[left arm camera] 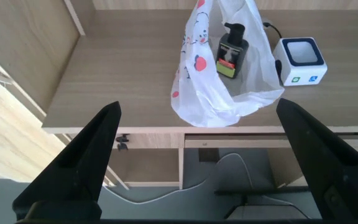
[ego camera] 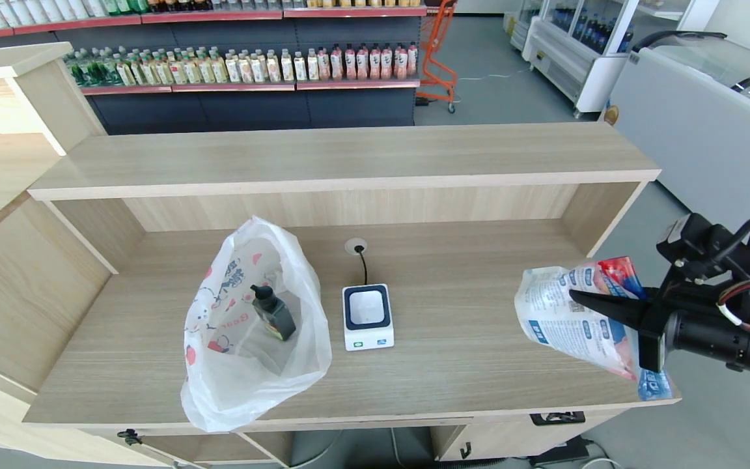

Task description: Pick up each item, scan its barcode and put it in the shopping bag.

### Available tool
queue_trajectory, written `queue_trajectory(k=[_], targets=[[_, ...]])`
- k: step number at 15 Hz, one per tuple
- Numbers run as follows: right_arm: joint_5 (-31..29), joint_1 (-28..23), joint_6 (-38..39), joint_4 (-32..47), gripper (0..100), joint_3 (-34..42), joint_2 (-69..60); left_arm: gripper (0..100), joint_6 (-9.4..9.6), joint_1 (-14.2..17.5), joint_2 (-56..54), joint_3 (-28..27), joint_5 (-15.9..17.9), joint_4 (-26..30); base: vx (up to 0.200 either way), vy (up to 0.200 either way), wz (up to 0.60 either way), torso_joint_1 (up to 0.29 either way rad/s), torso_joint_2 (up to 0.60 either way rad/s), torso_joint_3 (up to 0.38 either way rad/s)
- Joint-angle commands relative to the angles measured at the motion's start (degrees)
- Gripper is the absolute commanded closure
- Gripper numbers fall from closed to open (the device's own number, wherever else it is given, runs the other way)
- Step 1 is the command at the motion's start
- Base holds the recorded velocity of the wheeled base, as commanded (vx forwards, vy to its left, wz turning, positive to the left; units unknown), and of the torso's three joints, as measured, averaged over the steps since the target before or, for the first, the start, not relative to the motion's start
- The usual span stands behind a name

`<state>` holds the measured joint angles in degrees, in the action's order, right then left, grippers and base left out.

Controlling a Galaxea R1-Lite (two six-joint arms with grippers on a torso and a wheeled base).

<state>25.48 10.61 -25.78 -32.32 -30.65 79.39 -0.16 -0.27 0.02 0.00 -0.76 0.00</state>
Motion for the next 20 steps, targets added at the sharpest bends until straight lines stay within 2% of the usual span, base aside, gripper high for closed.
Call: queue_trajectory(k=[1,4,7,12,14,17,20], targets=[[0.0,0.0,-0.1,0.0,100,0.0,1.0,0,-0.02,0.0,0.0,0.0,0.0,0.0,0.000,0.200,0.00,0.007,0.01,-0.002],[-0.2,-0.6,-0.1,0.0,100,0.1,1.1,0,0.07,0.0,0.0,0.0,0.0,0.0,0.000,0.200,0.00,0.004,0.00,0.001],[-0.2,-0.7,-0.4,0.0,100,0.2,0.9,0,0.16,0.0,0.0,0.0,0.0,0.0,0.000,0.000,0.00,0.000,0.00,0.000],[-0.2,-0.5,-1.3,0.1,100,0.2,2.4,0,0.16,0.0,0.0,0.0,0.0,0.0,0.200,0.200,0.00,0.002,0.00,0.003],[-0.2,-0.7,-3.4,0.0,100,-0.6,4.7,0,0.07,0.0,0.0,0.0,0.0,0.0,0.200,0.200,0.00,0.017,0.01,0.002],[0.0,-0.5,-6.6,0.0,100,-0.9,8.6,0,-0.02,0.0,0.0,0.0,0.0,0.0,0.000,0.000,0.00,0.000,0.00,0.000],[4.2,-0.5,-14.2,0.1,100,-0.6,12.4,0,-0.02,0.0,0.0,0.0,0.0,0.0,0.000,0.000,0.00,0.000,0.00,0.000]])
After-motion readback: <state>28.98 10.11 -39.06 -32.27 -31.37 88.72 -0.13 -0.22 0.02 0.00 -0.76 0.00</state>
